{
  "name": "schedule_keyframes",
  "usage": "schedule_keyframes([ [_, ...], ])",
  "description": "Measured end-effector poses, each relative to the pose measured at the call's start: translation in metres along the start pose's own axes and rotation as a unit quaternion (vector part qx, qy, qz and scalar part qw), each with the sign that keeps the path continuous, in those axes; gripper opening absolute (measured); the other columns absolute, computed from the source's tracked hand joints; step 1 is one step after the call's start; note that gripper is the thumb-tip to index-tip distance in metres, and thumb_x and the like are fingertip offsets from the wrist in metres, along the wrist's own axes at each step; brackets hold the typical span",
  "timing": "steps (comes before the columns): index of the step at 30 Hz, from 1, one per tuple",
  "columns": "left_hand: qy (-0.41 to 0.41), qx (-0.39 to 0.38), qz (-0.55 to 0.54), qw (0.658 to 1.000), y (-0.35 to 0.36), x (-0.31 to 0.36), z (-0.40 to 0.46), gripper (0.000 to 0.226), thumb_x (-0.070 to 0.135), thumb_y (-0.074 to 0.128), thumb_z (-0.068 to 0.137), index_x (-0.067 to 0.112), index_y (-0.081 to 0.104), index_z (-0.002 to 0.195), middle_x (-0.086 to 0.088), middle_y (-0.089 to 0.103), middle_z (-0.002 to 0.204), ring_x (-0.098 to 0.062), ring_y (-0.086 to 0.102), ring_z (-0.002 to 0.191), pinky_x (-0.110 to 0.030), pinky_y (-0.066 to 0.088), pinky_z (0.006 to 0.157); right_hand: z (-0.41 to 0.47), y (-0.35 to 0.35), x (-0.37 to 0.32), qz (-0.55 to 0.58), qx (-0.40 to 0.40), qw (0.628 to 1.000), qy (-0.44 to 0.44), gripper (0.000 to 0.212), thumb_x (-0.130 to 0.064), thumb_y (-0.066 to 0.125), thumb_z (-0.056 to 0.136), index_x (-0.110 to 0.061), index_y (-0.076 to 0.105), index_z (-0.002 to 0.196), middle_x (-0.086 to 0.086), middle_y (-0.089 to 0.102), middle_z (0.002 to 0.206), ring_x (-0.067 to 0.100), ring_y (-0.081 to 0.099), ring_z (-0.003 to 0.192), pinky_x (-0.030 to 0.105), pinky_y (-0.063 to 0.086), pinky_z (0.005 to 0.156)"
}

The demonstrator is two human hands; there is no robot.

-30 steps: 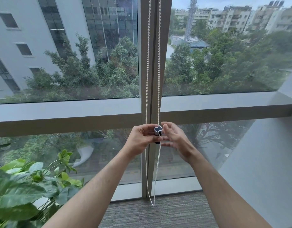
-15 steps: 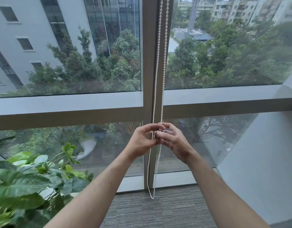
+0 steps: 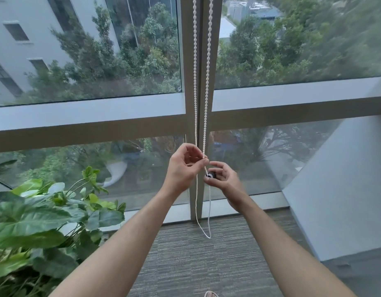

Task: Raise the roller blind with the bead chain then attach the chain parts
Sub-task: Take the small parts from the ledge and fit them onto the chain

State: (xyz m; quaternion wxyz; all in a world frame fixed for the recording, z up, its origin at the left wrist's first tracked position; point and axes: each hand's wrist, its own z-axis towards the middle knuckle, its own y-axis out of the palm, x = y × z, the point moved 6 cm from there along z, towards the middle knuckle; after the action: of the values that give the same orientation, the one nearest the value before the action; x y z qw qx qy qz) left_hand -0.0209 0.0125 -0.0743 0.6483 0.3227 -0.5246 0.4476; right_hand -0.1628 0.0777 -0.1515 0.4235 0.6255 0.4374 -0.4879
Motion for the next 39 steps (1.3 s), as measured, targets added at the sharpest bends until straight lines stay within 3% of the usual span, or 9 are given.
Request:
schedule_keyframes([
  [3,-0.02,-0.01,0.021,1.0,0.002,-0.014,-0.008,0.032,0.004,0.079,0.077,0.031,0.065,0.085,-0.009,0.072,0.084,-0.021,0.07,0.079,-0.048,0.059,0.078,-0.002,-0.003,0.02,-0.003,0.012,1.0,0.012,0.058,-0.017,0.086,0.067,-0.023,0.061,0.118,0.006,0.061,0.104,0.008,0.065,0.091,0.022,0.053,0.082],
  [5,-0.03,-0.013,0.043,0.999,0.002,-0.024,-0.013,0.03,0.004,0.079,0.078,0.03,0.066,0.085,-0.009,0.073,0.084,-0.021,0.07,0.08,-0.045,0.059,0.079,-0.003,-0.007,0.034,-0.01,0.02,1.0,0.02,0.055,-0.012,0.086,0.07,-0.026,0.061,0.117,0.006,0.061,0.106,0.011,0.064,0.094,0.021,0.053,0.082],
  [9,-0.043,-0.017,0.075,0.996,0.004,-0.042,-0.023,0.017,0.002,0.078,0.079,0.012,0.067,0.087,-0.013,0.073,0.084,-0.016,0.067,0.075,-0.032,0.056,0.075,-0.003,-0.011,0.064,-0.028,0.03,0.998,0.042,0.06,-0.009,0.085,0.073,-0.023,0.057,0.124,0.003,0.061,0.113,0.017,0.063,0.108,0.024,0.051,0.093],
  [13,-0.056,-0.019,0.09,0.994,0.006,-0.061,-0.028,0.011,0.0,0.076,0.081,0.0,0.068,0.088,-0.019,0.071,0.084,-0.018,0.064,0.075,-0.038,0.054,0.075,-0.003,-0.014,0.092,-0.04,0.046,0.996,0.061,0.063,-0.007,0.085,0.073,-0.015,0.055,0.128,0.007,0.063,0.106,0.023,0.062,0.11,0.035,0.049,0.102],
  [18,-0.069,-0.025,0.092,0.993,0.011,-0.103,-0.033,0.013,0.003,0.077,0.081,0.013,0.069,0.084,-0.007,0.072,0.079,-0.01,0.064,0.072,-0.026,0.055,0.073,-0.003,-0.021,0.135,-0.058,0.074,0.992,0.09,0.062,-0.007,0.084,0.074,-0.013,0.056,0.129,0.016,0.063,0.116,0.024,0.062,0.108,0.037,0.051,0.101],
  [22,-0.08,-0.022,0.09,0.993,0.013,-0.137,-0.037,0.018,0.01,0.078,0.081,0.025,0.07,0.082,-0.002,0.074,0.081,-0.01,0.067,0.074,-0.027,0.056,0.074,-0.002,-0.026,0.172,-0.065,0.076,0.988,0.114,0.057,-0.004,0.083,0.074,-0.013,0.059,0.125,0.004,0.062,0.092,0.019,0.061,0.092,0.041,0.052,0.097],
  [25,-0.086,-0.026,0.096,0.991,0.015,-0.164,-0.044,0.015,0.013,0.079,0.081,0.026,0.072,0.083,0.007,0.074,0.078,-0.006,0.068,0.074,-0.023,0.055,0.073,0.0,-0.032,0.205,-0.072,0.081,0.985,0.132,0.057,-0.004,0.083,0.075,-0.012,0.058,0.125,0.003,0.06,0.088,0.018,0.058,0.089,0.043,0.052,0.096],
  [31,-0.091,-0.046,0.1,0.99,0.023,-0.214,-0.052,0.02,0.007,0.076,0.082,0.026,0.071,0.086,0.001,0.075,0.085,-0.019,0.072,0.082,-0.037,0.059,0.081,0.01,-0.047,0.284,-0.105,0.082,0.977,0.167,0.06,-0.019,0.086,0.073,-0.02,0.058,0.126,0.005,0.065,0.109,0.017,0.064,0.1,0.03,0.054,0.09],
  [39,-0.042,-0.047,0.106,0.992,0.036,-0.276,-0.052,0.024,0.008,0.076,0.083,0.03,0.069,0.088,0.007,0.074,0.085,-0.013,0.073,0.082,-0.025,0.058,0.079,0.032,-0.068,0.4,-0.18,0.105,0.961,0.179,0.06,-0.029,0.086,0.071,-0.021,0.061,0.124,0.005,0.063,0.119,0.02,0.06,0.11,0.039,0.052,0.098],
])
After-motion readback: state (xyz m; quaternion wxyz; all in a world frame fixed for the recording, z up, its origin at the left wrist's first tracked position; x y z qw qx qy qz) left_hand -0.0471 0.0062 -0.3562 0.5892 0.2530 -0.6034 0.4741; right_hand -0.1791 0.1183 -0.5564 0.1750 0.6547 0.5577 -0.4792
